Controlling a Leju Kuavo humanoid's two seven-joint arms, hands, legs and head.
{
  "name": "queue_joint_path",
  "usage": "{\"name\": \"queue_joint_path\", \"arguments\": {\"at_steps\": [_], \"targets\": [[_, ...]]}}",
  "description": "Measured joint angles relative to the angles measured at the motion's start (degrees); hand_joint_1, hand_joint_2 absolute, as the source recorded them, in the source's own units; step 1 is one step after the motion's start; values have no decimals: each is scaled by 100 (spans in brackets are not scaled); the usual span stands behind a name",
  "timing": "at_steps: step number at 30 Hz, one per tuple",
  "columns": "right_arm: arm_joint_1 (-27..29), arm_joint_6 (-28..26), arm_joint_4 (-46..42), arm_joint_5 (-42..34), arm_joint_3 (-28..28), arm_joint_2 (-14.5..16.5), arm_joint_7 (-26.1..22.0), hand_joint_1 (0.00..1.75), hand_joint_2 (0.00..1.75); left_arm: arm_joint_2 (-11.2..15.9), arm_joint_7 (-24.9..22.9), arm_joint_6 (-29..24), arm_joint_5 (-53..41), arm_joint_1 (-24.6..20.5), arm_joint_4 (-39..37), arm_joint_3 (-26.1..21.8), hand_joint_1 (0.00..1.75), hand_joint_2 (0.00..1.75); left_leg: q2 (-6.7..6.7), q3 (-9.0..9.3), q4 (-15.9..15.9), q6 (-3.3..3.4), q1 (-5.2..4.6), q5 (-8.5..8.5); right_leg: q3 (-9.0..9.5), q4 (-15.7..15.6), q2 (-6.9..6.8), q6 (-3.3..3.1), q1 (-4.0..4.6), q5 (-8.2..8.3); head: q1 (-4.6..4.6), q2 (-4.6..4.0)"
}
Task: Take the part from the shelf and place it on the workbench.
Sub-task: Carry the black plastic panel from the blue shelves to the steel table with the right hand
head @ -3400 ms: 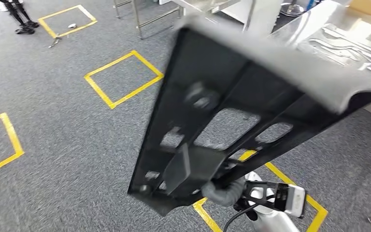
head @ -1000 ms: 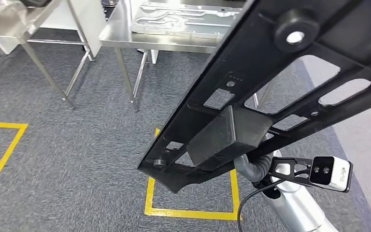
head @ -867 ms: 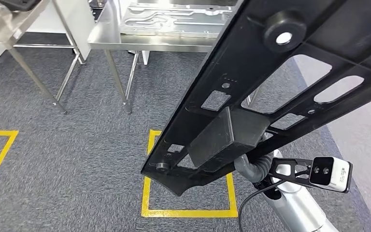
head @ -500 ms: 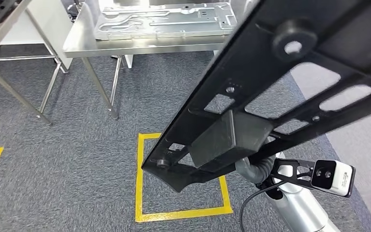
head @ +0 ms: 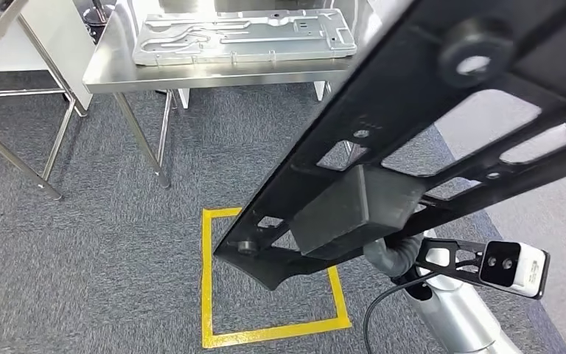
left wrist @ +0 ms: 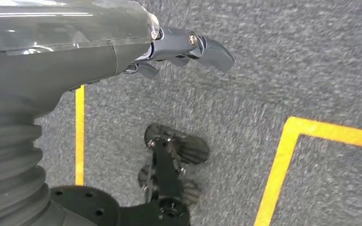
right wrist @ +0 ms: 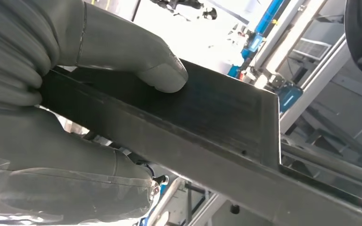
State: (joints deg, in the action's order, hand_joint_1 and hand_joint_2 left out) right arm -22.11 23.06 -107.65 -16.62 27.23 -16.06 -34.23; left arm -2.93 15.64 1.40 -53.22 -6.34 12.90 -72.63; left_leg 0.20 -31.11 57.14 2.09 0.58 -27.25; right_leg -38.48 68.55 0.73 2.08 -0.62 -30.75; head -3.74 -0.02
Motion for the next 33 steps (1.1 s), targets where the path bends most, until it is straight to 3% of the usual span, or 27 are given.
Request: {"name": "queue_joint_path", "arguments": {"at_steps": [2, 3, 6, 8, 12, 14, 17, 18, 19, 21, 22, 25, 28, 29, 31, 32, 33], "targets": [[-7, -19, 11, -48, -8, -40, -2, 175, 175, 3, 1, 2, 1, 4, 0, 0, 0, 175, 3, 22, 3, 2, -3, -31, -350, 519, -14, 36, -19, -143, 0, 0], [-11, -30, 16, -73, -8, -62, -2, 175, 175, 4, 1, 2, 3, 8, 0, -1, 0, 175, 3, 48, 4, -7, -2, -55, -389, 495, -24, 42, -26, -52, 0, 0], [-57, -63, 22, -129, -8, -129, -3, 175, 175, 4, 6, 2, 7, 12, 0, -2, 0, 175, 3, 191, 3, -62, 0, -161, 6, -521, -82, -14, -17, 577, 1, 0], [-96, -84, 28, -148, -10, -159, -6, 175, 175, 5, 11, 4, 6, 5, 0, -1, 0, 175, 14, 240, -2, -126, -10, -227, 185, -959, -118, -93, 23, 666, 1, 0], [-129, -99, 34, -183, -13, -186, -5, 175, 175, 14, 22, 7, 6, -2, 0, -1, 0, 175, 35, 262, 166, -250, -14, -295, 299, -1043, -90, -258, 27, 612, 0, 0], [-167, -123, 33, -230, -11, -198, -4, 175, 175, 19, 34, 11, 3, -9, 0, 0, 0, 175, 30, -1, 671, -272, 4, -461, 388, -1071, -81, -323, 28, 573, -1, 0], [-192, -186, 38, -295, -9, -221, -4, 175, 175, 20, 49, 15, -3, 9, 0, 0, 0, 175, 27, -672, 1656, -287, 7, -831, 472, -1072, -53, -370, 65, 482, -2, 0], [-192, -204, 41, -312, -8, -236, -4, 175, 175, 21, 51, 15, -2, 18, 0, 0, 0, 175, 26, -795, 1728, -282, 6, -798, 514, -1072, -40, -375, 79, 447, -2, 0], [-192, -219, 43, -328, -7, -251, -5, 175, 175, 22, 52, 15, 0, 24, 0, 0, 0, 175, 25, -806, 1574, -267, 2, -625, 567, -1071, -28, -375, 94, 409, -2, 0], [-197, -250, 45, -360, -3, -279, -14, 175, 175, 35, 55, 15, 5, 28, 0, 0, 0, 175, 20, -589, 837, -189, -26, -81, 694, -1074, -17, -368, 113, 327, -1, 0], [-201, -270, 45, -373, -1, -291, -20, 175, 175, 42, 56, 14, 10, 25, 0, 1, 0, 175, 18, -481, 501, -149, -51, 51, 738, -1076, -12, -354, 117, 294, -1, 0], [-204, -324, 50, -395, 12, -316, -39, 175, 175, 71, 64, 10, 27, 26, 0, 1, 0, 175, 7, -346, 132, -45, -112, 77, 777, -1038, 1, -259, 102, 267, -1, 0], [-214, -359, 45, -395, 42, -347, -46, 175, 175, 86, 85, 15, 31, 27, 0, 0, 0, 175, 10, -166, -2, 30, -77, 163, 728, -818, -7, -162, 84, 184, 0, 0], [-222, -372, 43, -395, 50, -358, -48, 175, 175, 86, 92, 19, 31, 16, 0, 0, 0, 175, 11, -113, -26, 43, -63, 160, 603, -593, -12, -132, 71, 68, 0, 0], [-219, -396, 43, -394, 62, -376, -51, 175, 175, 87, 99, 29, 31, 3, 0, 0, 0, 175, 9, -71, -32, 55, -60, 117, 185, 63, -19, -58, 31, -212, 0, 0], [-204, -404, 43, -392, 69, -383, -52, 175, 175, 87, 101, 33, 32, 4, 0, 0, 0, 175, 8, -49, -30, 49, -56, 89, -33, 348, -24, -23, 3, -295, 0, 0], [-188, -408, 44, -391, 80, -386, -52, 175, 175, 87, 101, 36, 34, 10, 0, 0, 0, 175, 6, -18, -29, 37, -50, 57, -169, 458, -30, 12, -23, -265, 0, 0]]}}
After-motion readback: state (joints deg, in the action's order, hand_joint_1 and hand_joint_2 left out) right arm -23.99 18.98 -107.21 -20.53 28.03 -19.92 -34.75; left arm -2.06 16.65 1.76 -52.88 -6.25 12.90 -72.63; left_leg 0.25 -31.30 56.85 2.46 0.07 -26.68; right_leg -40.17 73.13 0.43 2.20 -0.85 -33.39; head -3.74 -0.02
